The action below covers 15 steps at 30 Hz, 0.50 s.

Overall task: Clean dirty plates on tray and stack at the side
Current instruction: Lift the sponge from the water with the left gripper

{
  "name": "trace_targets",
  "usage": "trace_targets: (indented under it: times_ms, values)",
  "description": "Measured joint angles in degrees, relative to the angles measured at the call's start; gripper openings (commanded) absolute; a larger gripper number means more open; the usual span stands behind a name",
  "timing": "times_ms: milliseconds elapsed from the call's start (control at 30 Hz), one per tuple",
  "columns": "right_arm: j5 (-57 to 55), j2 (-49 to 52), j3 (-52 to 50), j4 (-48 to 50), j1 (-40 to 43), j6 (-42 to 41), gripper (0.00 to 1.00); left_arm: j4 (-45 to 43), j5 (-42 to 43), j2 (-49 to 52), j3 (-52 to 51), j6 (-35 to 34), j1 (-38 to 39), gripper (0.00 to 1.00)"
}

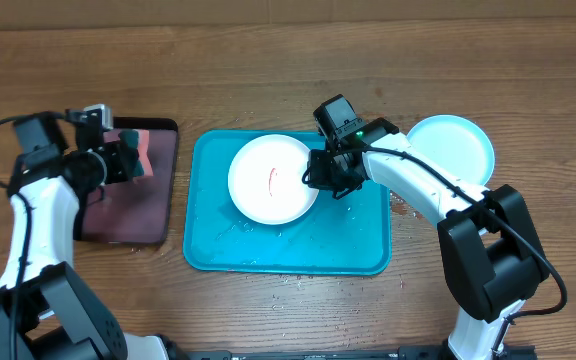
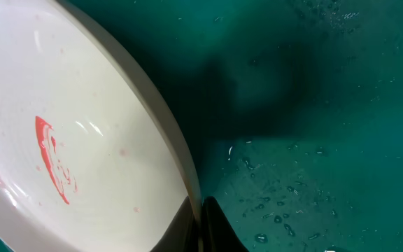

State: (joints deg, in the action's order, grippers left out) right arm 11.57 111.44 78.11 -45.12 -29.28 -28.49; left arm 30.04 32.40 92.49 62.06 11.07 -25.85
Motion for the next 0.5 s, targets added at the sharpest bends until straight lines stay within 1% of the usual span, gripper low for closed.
trace_targets:
  times_ms: [100,200,333,500]
  values:
    - [0.0,0.0,0.0,0.2,0.0,0.0,0.04,-0.3,5.9,0.0,-0.1,2.8,-2.4,0.04]
    - [0.0,0.0,0.0,0.6,0.0,0.0,0.04,-0.7,9.3,0.0,-0.1,5.1,-3.3,0.04]
    - [0.0,0.0,0.0,0.8,0.0,0.0,0.04,-2.3,11.9,0.0,-0.1,6.8,-3.4,0.04]
    - [0.0,0.0,0.0,0.9,0.0,0.0,0.04,-3.9,15.7,0.0,-0.1,7.5,-3.4,0.04]
